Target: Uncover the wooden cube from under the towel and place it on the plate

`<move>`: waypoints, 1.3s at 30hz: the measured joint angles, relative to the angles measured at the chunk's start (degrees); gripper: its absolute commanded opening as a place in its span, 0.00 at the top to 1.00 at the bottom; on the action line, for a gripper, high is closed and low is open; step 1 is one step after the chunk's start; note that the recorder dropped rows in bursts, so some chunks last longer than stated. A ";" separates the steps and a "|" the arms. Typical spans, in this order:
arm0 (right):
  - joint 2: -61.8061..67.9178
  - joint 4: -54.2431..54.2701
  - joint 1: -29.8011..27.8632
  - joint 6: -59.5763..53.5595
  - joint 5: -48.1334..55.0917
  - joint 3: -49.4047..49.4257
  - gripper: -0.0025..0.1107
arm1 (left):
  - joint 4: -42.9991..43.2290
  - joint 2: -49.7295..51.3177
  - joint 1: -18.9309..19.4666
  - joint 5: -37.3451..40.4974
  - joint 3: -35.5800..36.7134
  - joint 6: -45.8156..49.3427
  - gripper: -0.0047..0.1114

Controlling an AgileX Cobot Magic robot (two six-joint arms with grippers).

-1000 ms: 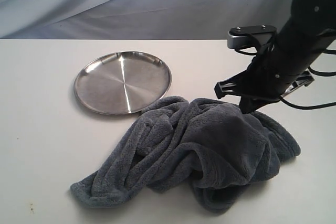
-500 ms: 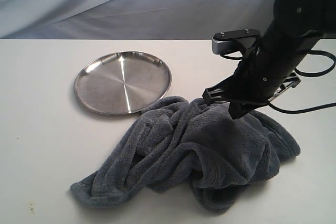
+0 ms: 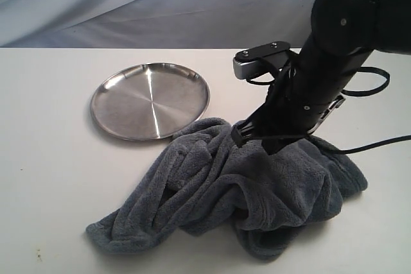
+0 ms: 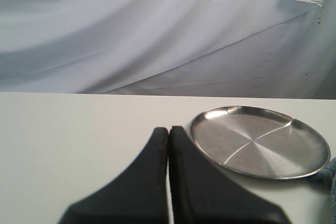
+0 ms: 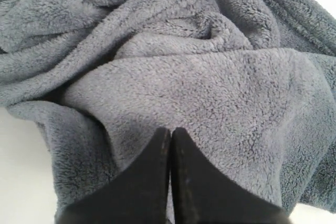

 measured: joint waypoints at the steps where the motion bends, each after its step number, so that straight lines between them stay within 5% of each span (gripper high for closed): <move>1: 0.00 -0.30 0.23 -0.19 -0.50 0.00 0.96 | 0.00 0.00 0.00 0.00 0.00 0.00 0.95; 4: 0.00 -2.11 0.23 -1.73 -1.81 0.00 0.84 | 0.00 0.00 0.00 0.00 0.00 0.00 0.95; 9: 0.00 -2.60 1.34 -8.02 -2.16 0.00 0.33 | 0.00 0.00 0.00 0.00 0.00 0.00 0.95; 11: 0.00 -2.60 1.81 -9.67 -2.69 0.00 0.29 | 0.00 0.00 0.00 0.00 0.00 0.00 0.95; 24: 0.00 -5.35 2.19 -11.11 -10.93 7.23 0.31 | 0.00 0.00 0.00 0.00 0.00 0.00 0.95; 39: 0.00 -5.04 2.19 -9.90 -10.73 7.26 0.52 | 0.00 0.00 0.00 0.00 0.00 0.00 0.95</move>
